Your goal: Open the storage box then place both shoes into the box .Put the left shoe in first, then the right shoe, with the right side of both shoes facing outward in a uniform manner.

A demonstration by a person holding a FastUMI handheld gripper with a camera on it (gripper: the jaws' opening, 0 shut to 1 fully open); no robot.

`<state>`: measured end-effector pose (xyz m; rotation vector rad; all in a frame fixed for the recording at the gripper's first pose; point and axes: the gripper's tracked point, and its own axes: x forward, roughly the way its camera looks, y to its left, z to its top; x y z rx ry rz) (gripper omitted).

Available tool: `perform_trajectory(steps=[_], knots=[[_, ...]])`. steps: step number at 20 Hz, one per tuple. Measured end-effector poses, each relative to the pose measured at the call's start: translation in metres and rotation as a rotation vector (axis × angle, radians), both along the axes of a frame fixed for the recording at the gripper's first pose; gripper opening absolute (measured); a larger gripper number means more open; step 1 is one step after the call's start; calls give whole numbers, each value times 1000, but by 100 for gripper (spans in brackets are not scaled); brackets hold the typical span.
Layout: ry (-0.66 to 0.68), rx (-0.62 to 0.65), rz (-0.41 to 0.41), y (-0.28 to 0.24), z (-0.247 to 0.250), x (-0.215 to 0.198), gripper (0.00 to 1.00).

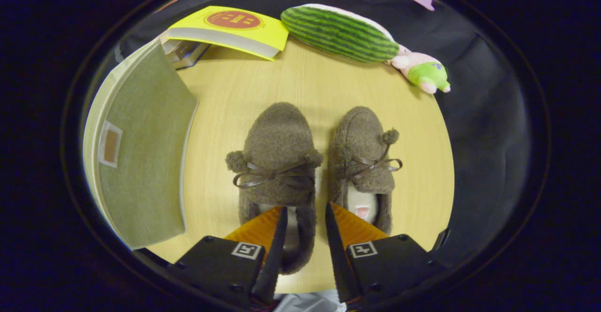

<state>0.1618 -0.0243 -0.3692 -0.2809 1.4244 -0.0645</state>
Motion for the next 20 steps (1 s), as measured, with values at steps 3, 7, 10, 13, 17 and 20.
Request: perform_trajectory(steps=[3,7,10,13,17,20], knots=[[36,-29,-35,-12,-17,-1,19],[45,9,-75,-18,-26,1,7],[29,111,-83,-7,-16,2,6],[19,203,-137,1,-6,0,6],[10,349,-243,10,8,3,6],[-9,378,-272,8,27,5,6]])
